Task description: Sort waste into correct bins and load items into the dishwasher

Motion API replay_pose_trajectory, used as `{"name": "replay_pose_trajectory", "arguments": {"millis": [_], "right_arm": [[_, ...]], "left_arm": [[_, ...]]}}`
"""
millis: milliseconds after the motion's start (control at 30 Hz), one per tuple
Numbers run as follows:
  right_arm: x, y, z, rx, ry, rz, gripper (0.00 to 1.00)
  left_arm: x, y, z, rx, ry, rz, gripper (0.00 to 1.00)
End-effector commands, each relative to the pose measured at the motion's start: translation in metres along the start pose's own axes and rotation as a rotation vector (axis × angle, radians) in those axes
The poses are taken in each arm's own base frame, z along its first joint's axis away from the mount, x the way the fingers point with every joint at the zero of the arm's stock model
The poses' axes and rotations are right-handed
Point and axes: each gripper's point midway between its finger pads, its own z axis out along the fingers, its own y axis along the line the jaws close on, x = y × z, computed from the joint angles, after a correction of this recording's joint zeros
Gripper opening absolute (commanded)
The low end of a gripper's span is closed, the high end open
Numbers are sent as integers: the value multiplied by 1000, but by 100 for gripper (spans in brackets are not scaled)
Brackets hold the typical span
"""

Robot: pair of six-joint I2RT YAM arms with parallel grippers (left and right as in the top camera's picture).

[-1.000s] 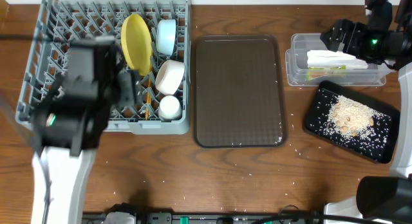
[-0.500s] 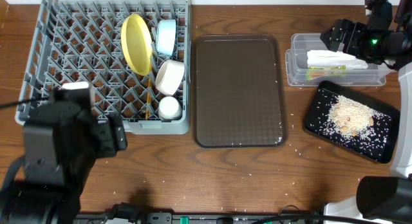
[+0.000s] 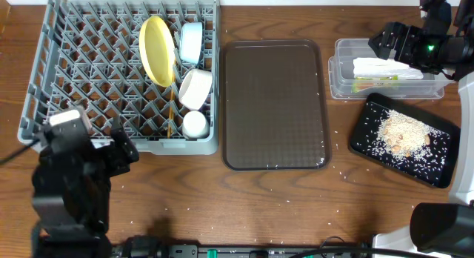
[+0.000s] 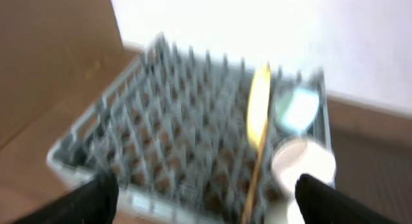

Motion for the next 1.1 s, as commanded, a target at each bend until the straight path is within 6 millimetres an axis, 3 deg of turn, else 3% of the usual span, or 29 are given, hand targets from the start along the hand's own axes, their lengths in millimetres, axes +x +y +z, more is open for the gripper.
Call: {"name": "replay_pose_trajectory", "arguments": {"millis": [0,167,433,1067], "right_arm": [[1,2,1,-6,4,-8,99],[1,2,1,-6,4,-8,99],[1,2,1,-6,4,-8,99],[1,2,1,-6,4,-8,99]], "left_arm": [[18,7,11,-10,-87,-14,89],[41,6,28,38,-208,-43,89],[93,10,50,66,-291,-55,89],[158,14,74,65,-254,-54,89]]}}
